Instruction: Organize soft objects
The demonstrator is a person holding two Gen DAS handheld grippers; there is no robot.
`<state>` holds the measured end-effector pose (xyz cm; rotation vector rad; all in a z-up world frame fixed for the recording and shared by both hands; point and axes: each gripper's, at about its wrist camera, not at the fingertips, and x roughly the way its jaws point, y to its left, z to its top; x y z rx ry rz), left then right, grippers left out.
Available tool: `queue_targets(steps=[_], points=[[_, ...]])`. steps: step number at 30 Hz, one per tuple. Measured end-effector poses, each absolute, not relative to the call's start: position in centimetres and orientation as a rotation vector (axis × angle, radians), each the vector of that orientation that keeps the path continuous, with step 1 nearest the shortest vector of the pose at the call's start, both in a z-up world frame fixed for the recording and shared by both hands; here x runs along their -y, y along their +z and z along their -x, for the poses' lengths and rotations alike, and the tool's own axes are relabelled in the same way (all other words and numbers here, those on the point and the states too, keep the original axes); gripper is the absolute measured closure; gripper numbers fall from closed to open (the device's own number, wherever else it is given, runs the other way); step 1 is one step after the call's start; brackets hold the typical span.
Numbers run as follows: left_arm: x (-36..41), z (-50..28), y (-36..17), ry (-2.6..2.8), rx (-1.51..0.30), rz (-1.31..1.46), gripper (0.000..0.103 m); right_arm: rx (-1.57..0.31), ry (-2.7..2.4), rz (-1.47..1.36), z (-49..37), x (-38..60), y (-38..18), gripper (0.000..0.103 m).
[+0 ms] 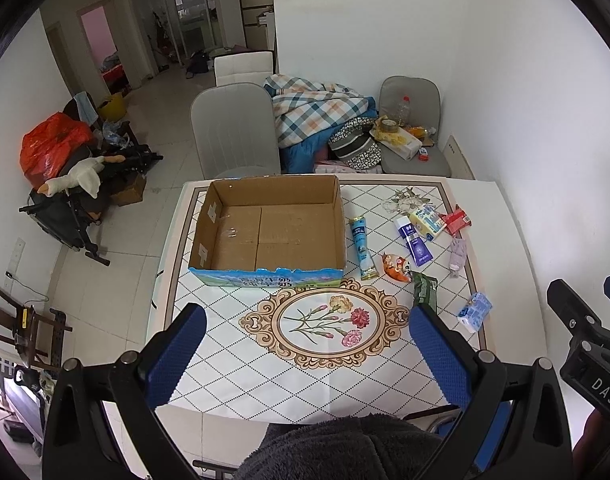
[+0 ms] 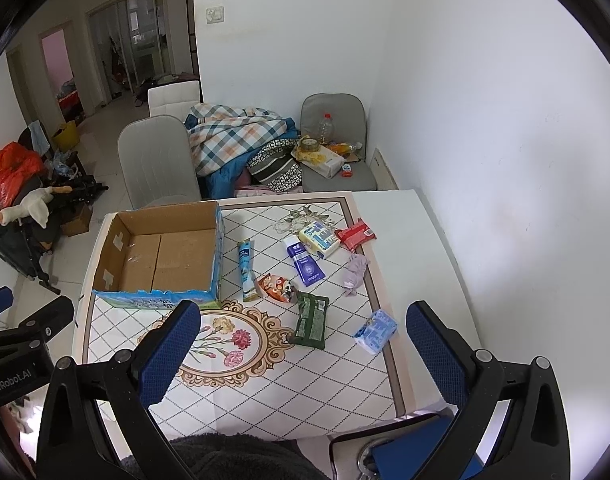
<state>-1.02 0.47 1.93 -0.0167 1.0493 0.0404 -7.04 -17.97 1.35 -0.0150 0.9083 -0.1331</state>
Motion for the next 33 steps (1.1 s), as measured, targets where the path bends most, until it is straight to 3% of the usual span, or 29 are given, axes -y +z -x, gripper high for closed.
queue_targets(steps=[33], points=[[-0.5,-0.3,2.2,0.032,-1.055,0.020,0.000,-0.889,-0.124,0.006,6.3,17.8,2.1,0.000]])
